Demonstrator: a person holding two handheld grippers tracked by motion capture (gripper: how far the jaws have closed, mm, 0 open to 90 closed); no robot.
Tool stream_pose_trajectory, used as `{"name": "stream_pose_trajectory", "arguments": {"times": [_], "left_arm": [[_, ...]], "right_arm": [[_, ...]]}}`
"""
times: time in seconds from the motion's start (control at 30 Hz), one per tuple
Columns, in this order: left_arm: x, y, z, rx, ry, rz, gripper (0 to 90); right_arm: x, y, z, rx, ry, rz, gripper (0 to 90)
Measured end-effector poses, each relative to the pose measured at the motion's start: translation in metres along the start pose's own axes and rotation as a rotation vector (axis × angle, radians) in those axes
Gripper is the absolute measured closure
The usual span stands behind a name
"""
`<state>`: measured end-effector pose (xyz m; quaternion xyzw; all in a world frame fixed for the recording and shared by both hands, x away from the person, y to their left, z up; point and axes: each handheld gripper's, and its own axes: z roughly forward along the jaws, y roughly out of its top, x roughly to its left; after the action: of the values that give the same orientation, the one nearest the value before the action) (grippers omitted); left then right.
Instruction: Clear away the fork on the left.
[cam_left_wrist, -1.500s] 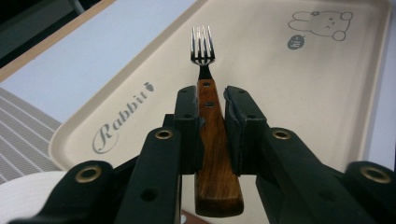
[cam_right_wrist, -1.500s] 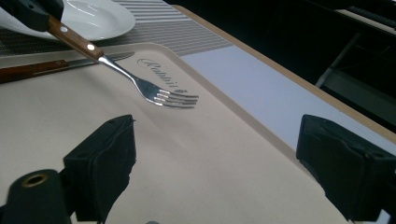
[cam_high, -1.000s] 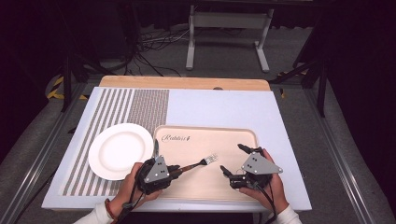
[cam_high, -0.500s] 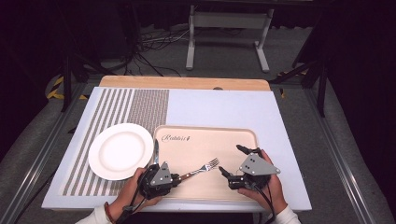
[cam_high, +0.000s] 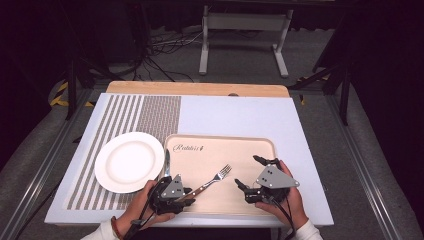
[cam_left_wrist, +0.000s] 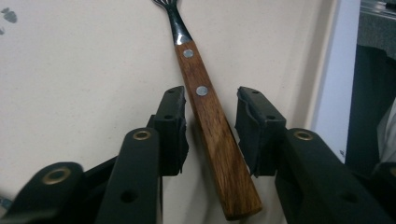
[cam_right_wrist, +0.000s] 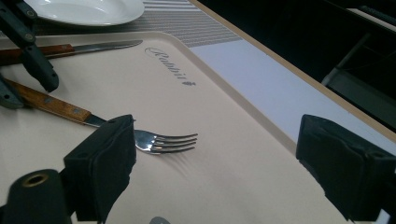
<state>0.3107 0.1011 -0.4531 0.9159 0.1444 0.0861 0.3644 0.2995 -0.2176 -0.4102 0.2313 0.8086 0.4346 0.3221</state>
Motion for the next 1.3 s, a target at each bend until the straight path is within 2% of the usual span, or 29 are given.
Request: {"name": "stream_pose_trajectory", "arguments": {"times": [0.1, 0.17, 0.27, 0.3, 0.33, 0.63, 0.67, 0.7, 0.87, 0.9, 1.13, 1.17, 1.23, 1.3], "left_arm": [[0.005, 0.004, -0.004, -0.034, 0.001, -0.003, 61.2], [0.008, 0.011, -0.008, -0.067, -0.001, 0.002, 65.1], [0.011, 0.023, -0.006, -0.092, -0.002, 0.045, 84.9], [0.011, 0.023, -0.006, -0.092, -0.002, 0.045, 89.9], [0.012, 0.029, -0.001, -0.081, -0.016, 0.069, 90.0], [0.008, 0.042, 0.028, -0.024, -0.056, 0.129, 90.0], [0.007, 0.042, 0.029, -0.022, -0.038, 0.123, 90.0], [0.007, 0.043, 0.031, -0.029, -0.036, 0.118, 90.0], [0.006, 0.045, 0.038, -0.002, -0.035, 0.133, 90.0], [0.005, 0.045, 0.040, 0.004, -0.021, 0.132, 90.0], [0.008, 0.044, 0.041, 0.005, 0.019, 0.075, 90.0], [0.008, 0.044, 0.041, 0.007, 0.025, 0.078, 90.0], [0.008, 0.043, 0.041, 0.017, 0.065, 0.087, 90.0], [0.008, 0.041, 0.041, 0.026, 0.085, 0.079, 90.0]], "right_arm": [[-0.001, 0.000, -0.001, -0.007, -0.003, 0.005, 13.1], [-0.001, 0.001, -0.002, -0.016, -0.002, 0.006, 13.1], [-0.002, 0.000, -0.004, -0.019, -0.010, 0.015, 13.1], [-0.002, 0.000, -0.004, -0.019, -0.010, 0.015, 13.1], [-0.002, 0.000, -0.004, -0.016, -0.010, 0.017, 13.1], [0.000, -0.003, -0.005, -0.001, -0.010, 0.020, 13.1], [0.000, -0.003, -0.005, 0.004, -0.008, 0.018, 13.1], [0.000, -0.004, -0.005, 0.007, -0.006, 0.020, 13.2], [0.000, -0.004, -0.004, 0.006, 0.009, 0.028, 13.3], [0.000, -0.004, -0.004, 0.007, 0.009, 0.028, 13.3], [0.000, -0.005, -0.003, 0.014, 0.016, 0.024, 13.3], [0.000, -0.005, -0.003, 0.014, 0.015, 0.023, 13.3], [0.000, -0.005, -0.003, 0.012, 0.014, 0.025, 13.3], [0.000, -0.005, -0.003, 0.013, 0.015, 0.024, 13.3]]}}
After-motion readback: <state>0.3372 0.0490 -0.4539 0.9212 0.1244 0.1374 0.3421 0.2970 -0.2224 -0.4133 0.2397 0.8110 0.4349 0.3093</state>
